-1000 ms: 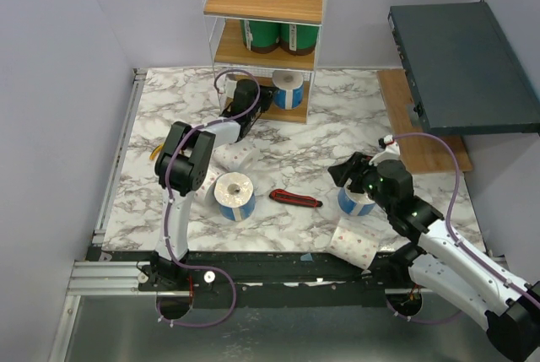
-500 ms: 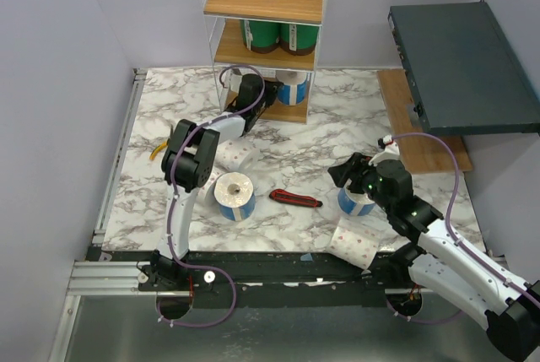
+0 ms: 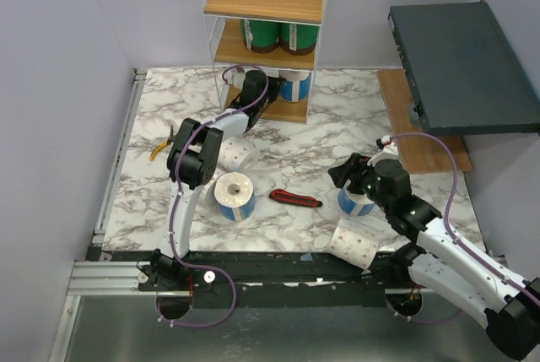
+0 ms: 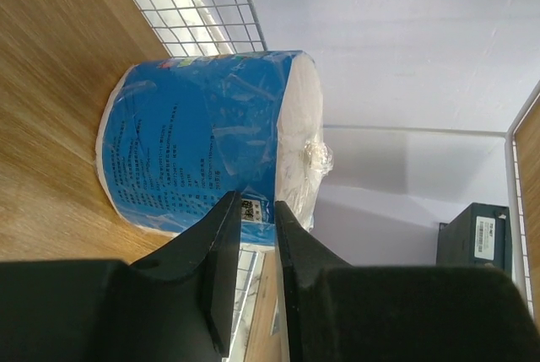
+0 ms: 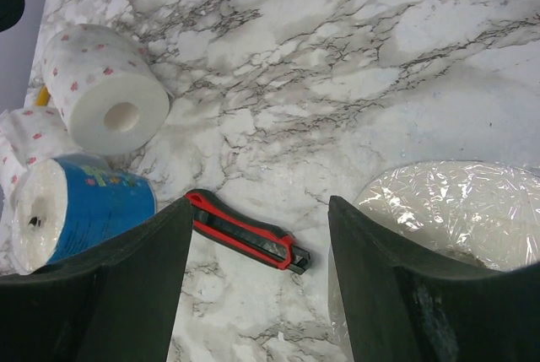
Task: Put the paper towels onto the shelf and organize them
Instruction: Adjust the paper towel on the shelf.
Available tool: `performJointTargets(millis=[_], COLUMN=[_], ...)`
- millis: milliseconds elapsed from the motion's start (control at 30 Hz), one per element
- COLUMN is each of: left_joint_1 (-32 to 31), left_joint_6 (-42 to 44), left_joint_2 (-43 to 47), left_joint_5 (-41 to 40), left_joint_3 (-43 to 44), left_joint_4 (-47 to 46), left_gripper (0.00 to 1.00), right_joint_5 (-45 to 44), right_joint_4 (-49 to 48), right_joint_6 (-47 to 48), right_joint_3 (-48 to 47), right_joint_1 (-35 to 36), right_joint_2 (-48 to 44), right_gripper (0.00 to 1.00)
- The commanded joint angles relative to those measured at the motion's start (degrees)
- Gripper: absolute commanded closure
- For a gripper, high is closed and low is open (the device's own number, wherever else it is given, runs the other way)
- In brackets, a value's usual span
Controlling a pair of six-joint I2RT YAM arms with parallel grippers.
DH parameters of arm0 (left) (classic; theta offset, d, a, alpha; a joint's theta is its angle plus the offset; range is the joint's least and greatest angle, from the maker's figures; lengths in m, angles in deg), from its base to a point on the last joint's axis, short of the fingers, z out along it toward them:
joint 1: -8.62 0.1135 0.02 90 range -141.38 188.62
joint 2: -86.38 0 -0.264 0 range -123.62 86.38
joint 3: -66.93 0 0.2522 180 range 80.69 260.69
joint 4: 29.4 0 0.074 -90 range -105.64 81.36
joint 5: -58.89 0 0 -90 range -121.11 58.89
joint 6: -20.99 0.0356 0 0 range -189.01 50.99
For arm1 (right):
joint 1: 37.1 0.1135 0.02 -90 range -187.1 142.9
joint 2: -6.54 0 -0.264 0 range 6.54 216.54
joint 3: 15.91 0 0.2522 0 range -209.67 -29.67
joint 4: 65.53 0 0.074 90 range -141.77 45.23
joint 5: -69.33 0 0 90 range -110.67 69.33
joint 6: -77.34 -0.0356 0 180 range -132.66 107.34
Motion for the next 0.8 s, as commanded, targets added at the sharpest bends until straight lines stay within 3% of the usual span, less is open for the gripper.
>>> performJointTargets(millis=[0, 333, 767], left_joint_1=[-0.4, -0.1, 1.0], left_joint_6=[-0.5, -0.4, -0.3], left_joint_2=[-2.6, 3.1, 22.2], left_joint_5=[0.3, 1.1, 1.5], left_joint_3=[2.2, -5.5, -28.9], left_joint_4=[3.2, -3.5, -14.4], left_gripper=[0.78, 0.78, 0.78], right_joint_5=[-1.4, -0.8, 1.9], right_joint_4=[0.9, -0.2, -0.9], right_joint_6=[0.7, 0.5, -0.9], right_joint_3=[-2.0, -2.2, -2.3], right_joint_1=[-0.1, -0.1, -0.1], right_joint_2=[0.7, 1.6, -0.2], right_gripper=[0.31, 0.31, 0.31])
